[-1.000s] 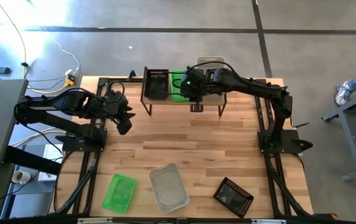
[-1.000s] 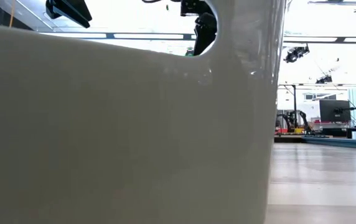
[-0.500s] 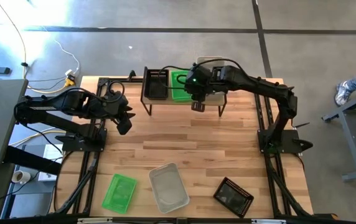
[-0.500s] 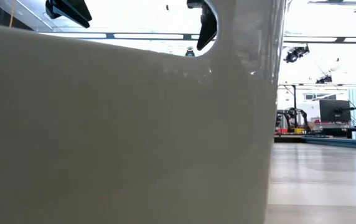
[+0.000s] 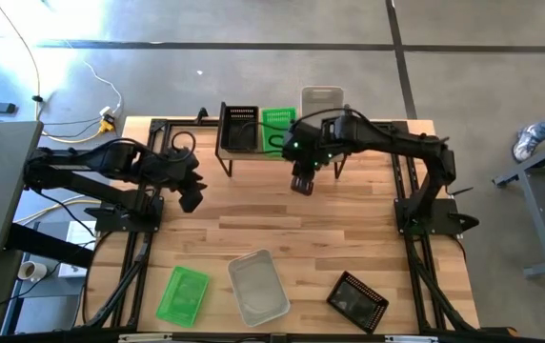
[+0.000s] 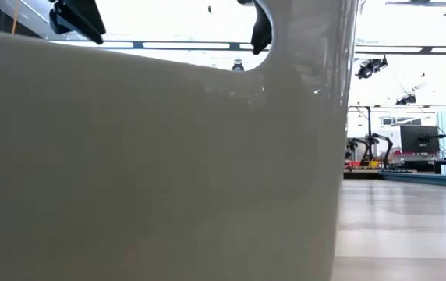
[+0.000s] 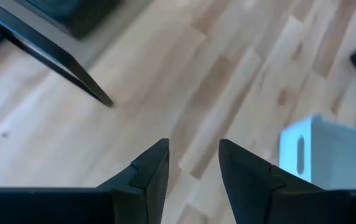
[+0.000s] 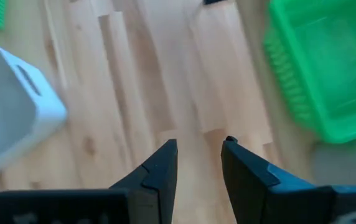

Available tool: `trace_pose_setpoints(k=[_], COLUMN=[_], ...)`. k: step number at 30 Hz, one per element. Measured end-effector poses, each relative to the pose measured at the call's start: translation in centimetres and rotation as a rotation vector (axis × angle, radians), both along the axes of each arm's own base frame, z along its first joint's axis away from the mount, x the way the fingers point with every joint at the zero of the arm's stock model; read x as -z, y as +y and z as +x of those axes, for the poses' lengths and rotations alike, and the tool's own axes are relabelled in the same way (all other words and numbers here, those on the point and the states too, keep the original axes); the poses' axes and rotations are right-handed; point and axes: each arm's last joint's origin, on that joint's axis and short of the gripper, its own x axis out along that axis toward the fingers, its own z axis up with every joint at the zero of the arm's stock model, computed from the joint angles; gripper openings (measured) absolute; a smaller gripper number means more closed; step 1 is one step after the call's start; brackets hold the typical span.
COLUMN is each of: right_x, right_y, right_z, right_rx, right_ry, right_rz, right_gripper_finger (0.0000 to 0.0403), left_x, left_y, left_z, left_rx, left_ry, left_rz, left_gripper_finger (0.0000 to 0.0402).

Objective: Stack baskets on shelf by color
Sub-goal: Stack the black bin on top of the stacked black bins on the shelf

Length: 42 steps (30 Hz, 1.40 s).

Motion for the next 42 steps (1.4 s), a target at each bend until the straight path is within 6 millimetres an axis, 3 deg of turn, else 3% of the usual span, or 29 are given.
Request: trace_pose_setpoints(k=[7, 24, 34, 42], right_x=[0.0, 0.0, 0.0, 0.3], right_y=[4.3, 12.7, 15.4, 17.7], right_z=[0.3, -0.7, -1.5, -3.0], right_rx=[0.040, 0.296, 0.395, 0.340], right_ry=[-0.006, -0.036, -0.073, 0.021], right_rz=[0.075, 0.176, 0.190, 0.203], right_gripper_finger=[0.0110, 0.0110, 0.0110, 0.0110], left_x=[1.4, 1.5, 2.3, 3.8], left_y=[-1.4, -7.1, -10.6, -13.1], left_z=[0.1, -0.6, -0.9, -0.5], left_rx=[0.081, 0.148, 0.141, 0.108], left_ry=[0.037, 0.003, 0.041, 0.113], left_rz=[-0.090, -0.220, -0.292, -0.312], left_gripper_finger=[0.0130, 0.0130, 0.0130, 0.0130])
